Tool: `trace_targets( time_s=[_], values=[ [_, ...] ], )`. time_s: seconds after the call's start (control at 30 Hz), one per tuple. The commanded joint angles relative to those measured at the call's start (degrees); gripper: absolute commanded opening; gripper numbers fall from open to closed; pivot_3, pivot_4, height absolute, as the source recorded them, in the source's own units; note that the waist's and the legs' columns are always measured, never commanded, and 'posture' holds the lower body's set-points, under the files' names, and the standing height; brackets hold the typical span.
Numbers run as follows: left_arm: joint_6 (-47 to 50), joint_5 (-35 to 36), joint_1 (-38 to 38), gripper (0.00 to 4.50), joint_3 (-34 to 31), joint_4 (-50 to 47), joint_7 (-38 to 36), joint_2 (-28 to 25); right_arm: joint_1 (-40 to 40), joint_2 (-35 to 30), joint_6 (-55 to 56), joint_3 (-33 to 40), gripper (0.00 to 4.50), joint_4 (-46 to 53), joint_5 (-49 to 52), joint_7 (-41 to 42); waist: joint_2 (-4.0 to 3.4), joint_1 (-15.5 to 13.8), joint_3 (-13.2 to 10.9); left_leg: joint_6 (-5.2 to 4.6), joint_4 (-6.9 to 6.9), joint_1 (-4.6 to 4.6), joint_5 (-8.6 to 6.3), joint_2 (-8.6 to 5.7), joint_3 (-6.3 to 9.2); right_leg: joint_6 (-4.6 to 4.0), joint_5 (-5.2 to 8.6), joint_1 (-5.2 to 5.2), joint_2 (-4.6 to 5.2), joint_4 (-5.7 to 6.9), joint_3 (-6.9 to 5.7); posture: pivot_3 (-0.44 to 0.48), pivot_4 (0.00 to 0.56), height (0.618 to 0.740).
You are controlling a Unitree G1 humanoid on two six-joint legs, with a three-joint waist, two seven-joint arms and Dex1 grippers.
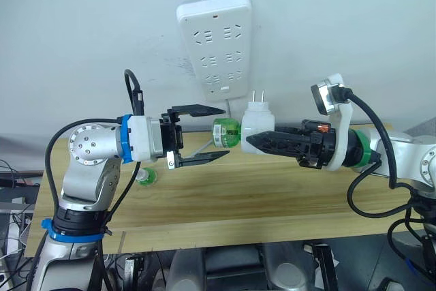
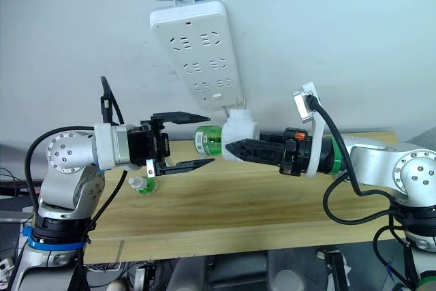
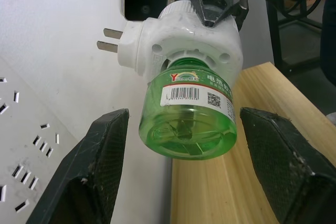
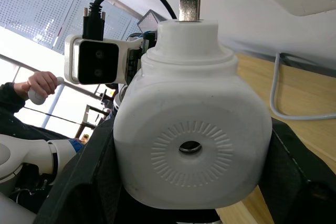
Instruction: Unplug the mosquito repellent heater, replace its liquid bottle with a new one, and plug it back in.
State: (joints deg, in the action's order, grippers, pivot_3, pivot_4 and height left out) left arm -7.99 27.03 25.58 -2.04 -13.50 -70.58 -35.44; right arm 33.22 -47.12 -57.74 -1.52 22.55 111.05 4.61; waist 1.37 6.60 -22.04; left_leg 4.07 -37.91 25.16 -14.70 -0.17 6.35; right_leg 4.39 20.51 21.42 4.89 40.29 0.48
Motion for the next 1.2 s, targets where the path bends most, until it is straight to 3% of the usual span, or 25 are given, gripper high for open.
trace_targets(
  time_s=[0.03,0.13,0.37,0.73,0.93,1.2],
  values=[
    [0.2,2.0,0.5,3.0,0.1,-0.9,-0.3,0.1,0.8,-0.1,0.5,0.7,3.05,2.0,2.0,0.4,0.0,0.0,0.0,0.0,0.0,0.0,0.0,0.0,0.0,0.0,0.0,0.0,0.0,0.0,0.0,-0.185,0.368,0.74],
    [1.1,2.6,0.8,2.25,0.1,-0.9,-0.7,-0.2,0.9,-0.2,0.3,0.7,3.05,1.9,2.0,0.5,0.0,0.0,0.0,0.0,0.0,0.0,0.0,0.0,0.0,0.0,0.0,0.0,0.0,0.01,0.0,-0.184,0.366,0.74],
    [12.4,8.7,0.2,2.25,0.1,-3.5,-3.1,-4.3,1.4,-1.8,-1.1,-0.1,3.05,2.4,1.9,0.9,0.0,0.1,0.0,0.0,0.0,0.0,0.0,0.0,0.01,0.0,0.0,0.0,0.0,0.01,0.0,-0.182,0.363,0.74],
    [35.1,21.7,-1.8,2.25,-0.9,-10.1,-2.6,-12.1,3.5,-2.8,-4.2,-2.2,3.05,5.2,-6.7,5.2,0.0,0.1,0.0,0.0,0.01,-0.01,0.0,0.0,0.04,0.0,0.0,0.02,0.0,-0.04,0.0,-0.18,0.37,0.74],
    [44.1,28.2,-0.6,2.25,-2.4,-11.5,-0.1,-13.0,4.4,-2.2,-4.4,-2.7,3.05,6.2,-10.0,6.3,0.0,0.0,0.0,0.0,0.01,-0.01,0.0,0.01,0.04,0.0,0.0,0.02,0.0,-0.07,0.0,-0.184,0.374,0.74],
    [49.7,30.5,-0.9,2.25,-3.7,-12.1,-0.1,-14.1,4.4,-2.0,-4.3,-2.6,3.05,6.5,-12.5,6.8,0.0,0.0,0.0,0.0,0.01,-0.02,0.0,0.02,0.03,0.0,0.0,0.02,0.0,-0.08,0.0,-0.185,0.376,0.74]
  ],
)
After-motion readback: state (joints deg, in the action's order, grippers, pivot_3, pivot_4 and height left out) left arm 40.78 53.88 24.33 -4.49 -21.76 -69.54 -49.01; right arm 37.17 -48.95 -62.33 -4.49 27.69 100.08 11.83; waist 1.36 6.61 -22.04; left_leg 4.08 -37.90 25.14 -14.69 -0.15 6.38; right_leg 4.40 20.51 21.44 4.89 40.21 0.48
